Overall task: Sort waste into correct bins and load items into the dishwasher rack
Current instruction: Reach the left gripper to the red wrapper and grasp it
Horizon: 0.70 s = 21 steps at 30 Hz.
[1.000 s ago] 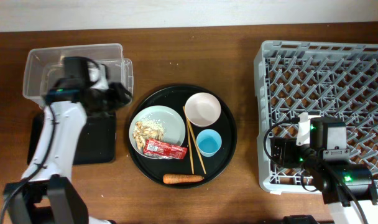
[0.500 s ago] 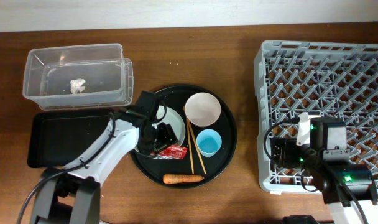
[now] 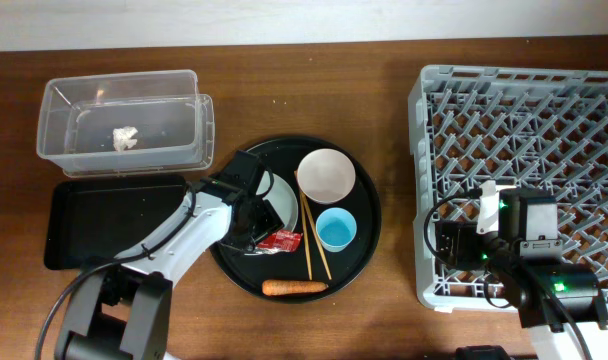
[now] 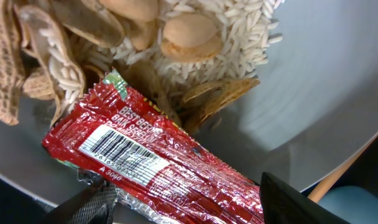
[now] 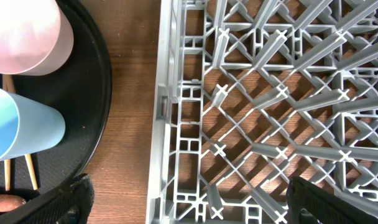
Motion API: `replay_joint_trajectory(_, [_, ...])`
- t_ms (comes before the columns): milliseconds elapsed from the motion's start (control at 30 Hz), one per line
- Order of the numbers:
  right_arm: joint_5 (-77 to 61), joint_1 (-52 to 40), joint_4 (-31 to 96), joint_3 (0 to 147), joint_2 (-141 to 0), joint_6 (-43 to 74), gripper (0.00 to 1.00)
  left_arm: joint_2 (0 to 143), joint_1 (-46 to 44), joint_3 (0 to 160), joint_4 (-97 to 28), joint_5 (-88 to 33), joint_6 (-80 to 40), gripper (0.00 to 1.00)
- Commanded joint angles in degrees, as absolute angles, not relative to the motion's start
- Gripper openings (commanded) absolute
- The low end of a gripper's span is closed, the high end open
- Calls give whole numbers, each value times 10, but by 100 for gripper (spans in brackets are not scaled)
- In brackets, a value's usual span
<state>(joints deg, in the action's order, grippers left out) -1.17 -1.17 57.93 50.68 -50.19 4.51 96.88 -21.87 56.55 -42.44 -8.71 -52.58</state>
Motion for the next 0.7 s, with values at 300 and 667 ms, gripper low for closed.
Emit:
replay_joint_trajectory(300, [-17,-15,579,517,-500,50,98,976,-221,561,-420,-79,-533,19])
replay_joint_trajectory(667, [-17,-15,582,517,-500,50,98,975,-221,568,-420,-109,-528,12])
